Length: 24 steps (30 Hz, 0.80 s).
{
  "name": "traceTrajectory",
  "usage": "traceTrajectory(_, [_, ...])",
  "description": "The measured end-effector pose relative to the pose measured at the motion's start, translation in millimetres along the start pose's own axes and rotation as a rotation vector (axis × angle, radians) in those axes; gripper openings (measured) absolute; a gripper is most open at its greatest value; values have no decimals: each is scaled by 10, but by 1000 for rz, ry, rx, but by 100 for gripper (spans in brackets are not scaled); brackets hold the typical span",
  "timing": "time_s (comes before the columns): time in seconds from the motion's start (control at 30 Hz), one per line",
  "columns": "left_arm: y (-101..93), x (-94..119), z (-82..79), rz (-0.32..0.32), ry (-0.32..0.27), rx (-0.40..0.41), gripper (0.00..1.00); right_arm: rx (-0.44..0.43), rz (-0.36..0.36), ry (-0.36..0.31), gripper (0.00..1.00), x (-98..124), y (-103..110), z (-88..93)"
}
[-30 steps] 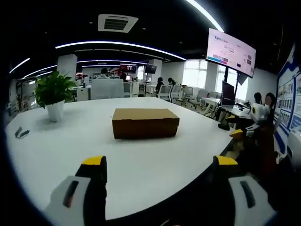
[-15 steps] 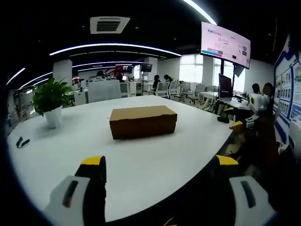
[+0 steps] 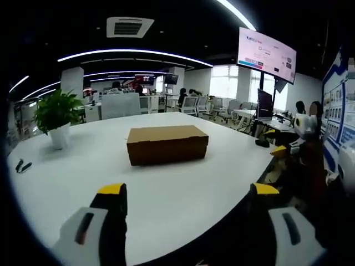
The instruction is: Operate the shoe box by opening the lid, removing the specified soft item, and placing it in the target area until the item is outside and the box remains undamaged.
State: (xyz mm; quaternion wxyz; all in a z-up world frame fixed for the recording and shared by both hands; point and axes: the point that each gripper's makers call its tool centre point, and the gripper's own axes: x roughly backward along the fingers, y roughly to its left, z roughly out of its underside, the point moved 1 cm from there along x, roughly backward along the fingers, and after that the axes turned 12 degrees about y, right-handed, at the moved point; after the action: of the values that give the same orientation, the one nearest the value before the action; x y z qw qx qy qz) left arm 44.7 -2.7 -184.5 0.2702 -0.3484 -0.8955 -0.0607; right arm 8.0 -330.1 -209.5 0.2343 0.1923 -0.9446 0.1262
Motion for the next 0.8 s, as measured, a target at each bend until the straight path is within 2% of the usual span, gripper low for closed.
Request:
traceTrajectory(0.5, [82, -222, -49, 35, 17, 6, 93, -18, -36, 20, 77, -113, 30, -17])
traceTrajectory(0.8, [229, -295, -142, 49, 18, -6, 93, -28, -41, 34, 77, -247, -35, -138])
